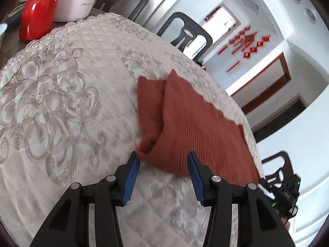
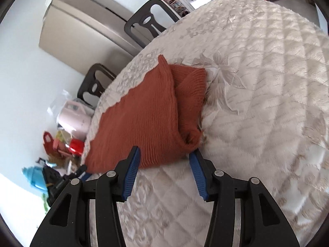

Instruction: Fold small clothes

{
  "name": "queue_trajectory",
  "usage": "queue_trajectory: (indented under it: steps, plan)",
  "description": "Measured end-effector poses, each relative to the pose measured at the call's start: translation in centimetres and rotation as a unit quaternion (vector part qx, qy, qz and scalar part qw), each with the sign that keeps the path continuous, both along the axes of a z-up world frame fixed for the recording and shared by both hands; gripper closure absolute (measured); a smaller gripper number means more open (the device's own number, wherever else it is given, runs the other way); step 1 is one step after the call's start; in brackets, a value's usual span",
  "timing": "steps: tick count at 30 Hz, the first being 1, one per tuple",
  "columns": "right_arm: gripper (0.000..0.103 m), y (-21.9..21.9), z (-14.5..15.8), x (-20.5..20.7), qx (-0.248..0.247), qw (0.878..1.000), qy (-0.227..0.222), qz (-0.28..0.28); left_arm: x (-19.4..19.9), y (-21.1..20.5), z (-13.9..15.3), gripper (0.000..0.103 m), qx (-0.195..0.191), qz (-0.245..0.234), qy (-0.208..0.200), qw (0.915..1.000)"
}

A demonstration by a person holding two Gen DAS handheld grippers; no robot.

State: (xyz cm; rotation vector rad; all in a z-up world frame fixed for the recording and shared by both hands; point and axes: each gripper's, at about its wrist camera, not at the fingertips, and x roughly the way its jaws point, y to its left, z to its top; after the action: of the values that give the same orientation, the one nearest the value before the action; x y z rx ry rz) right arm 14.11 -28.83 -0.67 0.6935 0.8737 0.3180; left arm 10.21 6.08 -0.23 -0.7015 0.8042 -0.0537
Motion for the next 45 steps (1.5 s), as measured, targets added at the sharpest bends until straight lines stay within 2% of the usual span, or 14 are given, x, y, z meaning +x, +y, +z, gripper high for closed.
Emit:
queue_trajectory:
  steps: [8,13,18,22,25,28,31,32,35,39,45]
  plan:
    - [0.053,-0.6,0.1,0.2,0.01,0.999,-0.018,-0.024,1.2,0.9,0.0,0.053,0.009,0.028,-0.013,0.9995]
    - [0.053,-0.6,0.0,0.6,0.015,1.0,-0.019,-0.015,2.3,0.7,0.0,0.046,0.008,0.014,-0.014,0.9998]
    - [0.053,-0.3,-0.1,0.0,0.022,0.999,-0.024,0.001,1.5,0.0,-0.3,0.046,-0.037,-0.017,-0.013,0.9991]
    - [0.053,-0.3,0.0,0.4,0.017,1.0,-0.025,-0.001,1.0,0.3,-0.7,0.046,-0.086,-0.018,-0.006,0.9961]
    - [0.053,-0.2,0.0,1.0,0.018,0.999,-0.026,-0.005,1.6,0.3,-0.7,0.046,-0.082,-0.016,-0.008,0.9964]
    - [0.055,-0.2,0.0,1.2,0.015,1.0,-0.022,-0.015,2.5,0.1,-0.5,0.047,-0.063,-0.01,-0.011,0.9979]
    - [0.074,-0.3,-0.3,1.3,0.001,1.0,-0.011,-0.024,2.9,-0.3,-0.3,0.055,-0.037,-0.006,-0.01,0.9993]
    - [0.081,-0.4,-0.5,1.3,0.001,1.0,-0.005,-0.026,3.0,-0.4,-0.3,0.061,-0.028,-0.005,-0.007,0.9996]
    - [0.084,-0.5,-0.4,1.2,-0.001,1.0,-0.005,-0.024,3.3,-0.5,-0.5,0.078,-0.012,-0.007,0.002,0.9999]
    - [0.085,-0.3,0.4,0.7,-0.007,1.0,-0.011,-0.014,2.9,-0.3,0.0,0.082,-0.003,-0.011,-0.004,0.9999]
    - [0.085,-0.1,1.4,-0.8,-0.013,1.0,-0.003,0.006,1.3,-0.4,1.5,0.083,0.007,-0.031,-0.016,0.9994]
